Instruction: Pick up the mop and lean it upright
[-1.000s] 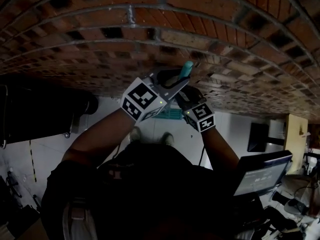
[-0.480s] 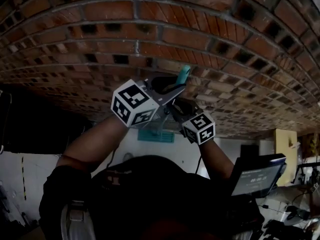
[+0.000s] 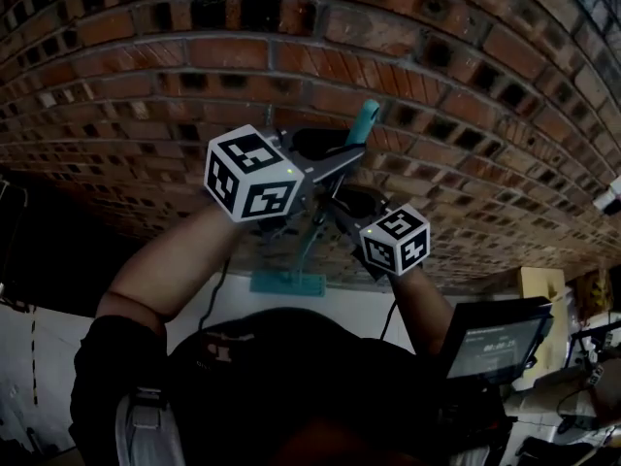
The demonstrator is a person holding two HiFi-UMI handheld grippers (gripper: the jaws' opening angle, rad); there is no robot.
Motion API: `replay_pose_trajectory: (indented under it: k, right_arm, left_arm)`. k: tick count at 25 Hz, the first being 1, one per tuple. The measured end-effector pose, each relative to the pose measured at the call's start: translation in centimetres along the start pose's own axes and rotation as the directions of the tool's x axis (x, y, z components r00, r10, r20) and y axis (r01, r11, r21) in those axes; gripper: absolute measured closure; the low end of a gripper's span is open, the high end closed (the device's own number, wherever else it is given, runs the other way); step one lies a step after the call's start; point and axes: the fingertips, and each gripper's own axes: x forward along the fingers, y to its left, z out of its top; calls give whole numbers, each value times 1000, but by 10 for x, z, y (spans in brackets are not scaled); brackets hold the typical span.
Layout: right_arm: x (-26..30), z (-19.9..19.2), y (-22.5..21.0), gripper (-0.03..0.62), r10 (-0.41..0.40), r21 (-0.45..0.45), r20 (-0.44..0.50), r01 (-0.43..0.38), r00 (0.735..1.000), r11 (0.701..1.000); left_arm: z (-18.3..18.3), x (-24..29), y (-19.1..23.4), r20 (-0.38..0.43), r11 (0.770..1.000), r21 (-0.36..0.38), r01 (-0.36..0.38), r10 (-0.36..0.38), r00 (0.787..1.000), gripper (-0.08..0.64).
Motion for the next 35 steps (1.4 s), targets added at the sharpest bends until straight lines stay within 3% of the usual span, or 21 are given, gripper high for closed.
replay_pose_trajectory:
  k: [18, 35]
  right_arm:
    - [-39, 119, 3, 488, 13, -43, 56, -11, 998, 999]
    - [-50, 149, 2, 488, 15, -50, 69, -12, 998, 999]
  left_arm:
    - [127, -6, -8, 88, 998, 42, 48, -52, 995, 466]
    - [157, -3, -11, 97, 996, 50, 73, -78, 992, 466]
